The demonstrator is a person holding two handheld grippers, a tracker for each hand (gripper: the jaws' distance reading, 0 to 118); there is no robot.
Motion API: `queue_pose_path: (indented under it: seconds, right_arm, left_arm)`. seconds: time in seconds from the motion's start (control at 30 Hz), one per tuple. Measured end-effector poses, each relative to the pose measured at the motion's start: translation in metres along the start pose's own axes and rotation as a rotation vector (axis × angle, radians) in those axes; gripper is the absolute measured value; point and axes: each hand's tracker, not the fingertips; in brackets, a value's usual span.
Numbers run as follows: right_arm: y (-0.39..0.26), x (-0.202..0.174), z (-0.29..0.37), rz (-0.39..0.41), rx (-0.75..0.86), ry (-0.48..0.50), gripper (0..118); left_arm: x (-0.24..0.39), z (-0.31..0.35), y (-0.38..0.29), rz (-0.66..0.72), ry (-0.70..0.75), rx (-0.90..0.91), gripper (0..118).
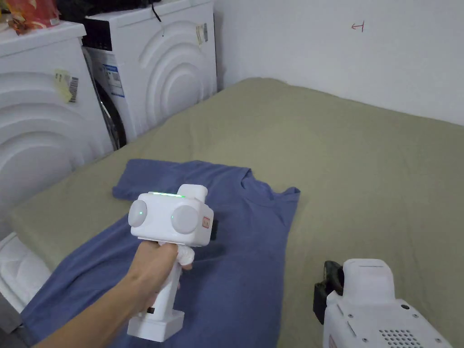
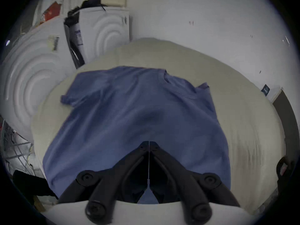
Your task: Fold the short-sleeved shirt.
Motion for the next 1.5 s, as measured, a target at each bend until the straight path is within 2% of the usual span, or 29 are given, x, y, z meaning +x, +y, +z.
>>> queue_pose_path:
  seconds: [0.07,0.13,0.17,0.33,0.4,0.43,0.47,0.53,0.63,0.73,0.8,0.87,0.93,1.1,1.23,1.37,1.5]
  right_arm:
    - [-0.005,0.005,-0.002,-0.001,-0.018,-0.002,0]
    - [-0.009,0.011,-0.003,0.003,-0.024,-0.006,0]
    - [-0.009,0.013,-0.002,0.002,-0.026,-0.015,0]
    - [-0.014,0.024,0.006,-0.008,-0.039,-0.027,0]
    - [-0.016,0.031,0.014,-0.001,-0.044,-0.041,0]
    - [-0.017,0.036,0.019,0.000,-0.046,-0.048,0]
    - [-0.017,0.040,0.023,-0.003,-0.047,-0.056,0]
    - [-0.016,0.053,0.035,-0.014,-0.049,-0.069,0]
    - [-0.010,0.078,0.063,-0.032,-0.023,-0.115,0]
    - [-0.005,0.109,0.092,-0.034,-0.010,-0.170,0]
    - [-0.001,0.129,0.115,-0.039,0.009,-0.213,0]
    - [0.005,0.148,0.141,-0.069,0.029,-0.238,0]
    - [0.008,0.167,0.172,-0.065,0.056,-0.302,0]
    - [0.002,0.210,0.245,-0.130,0.080,-0.380,0]
    - [-0.012,0.242,0.294,-0.140,0.089,-0.507,0]
    - [-0.027,0.271,0.330,-0.179,0.084,-0.601,0]
    - [-0.042,0.297,0.349,-0.228,0.067,-0.661,0]
  left_arm:
    - [0.004,-0.008,0.002,-0.023,-0.003,-0.050,26]
    - [0.006,-0.019,0.001,-0.068,-0.025,-0.102,108]
    - [0.007,-0.019,0.005,-0.070,-0.003,-0.077,118]
    - [0.019,-0.046,-0.010,-0.080,0.080,-0.124,113]
    - [0.016,-0.047,-0.010,-0.082,0.070,-0.117,107]
    - [0.017,-0.040,-0.008,-0.081,0.073,-0.109,100]
    - [0.018,-0.034,-0.006,-0.075,0.065,-0.104,74]
    - [0.027,-0.020,-0.002,-0.115,0.160,-0.044,2]
    - [0.026,-0.001,-0.001,-0.052,0.104,-0.047,2]
    - [0.049,0.039,0.006,-0.021,0.041,0.056,2]
    - [0.073,0.062,0.014,-0.047,-0.016,0.071,2]
    - [0.108,0.084,0.020,-0.146,-0.045,0.133,2]
    - [0.156,0.108,0.023,-0.219,-0.091,0.167,2]
    - [0.284,0.147,0.008,-0.319,-0.301,0.188,2]
    - [0.395,0.169,-0.010,-0.418,-0.460,0.189,2]
    - [0.489,0.184,-0.039,-0.456,-0.639,0.158,2]
    - [0.558,0.186,-0.075,-0.533,-0.743,0.092,2]
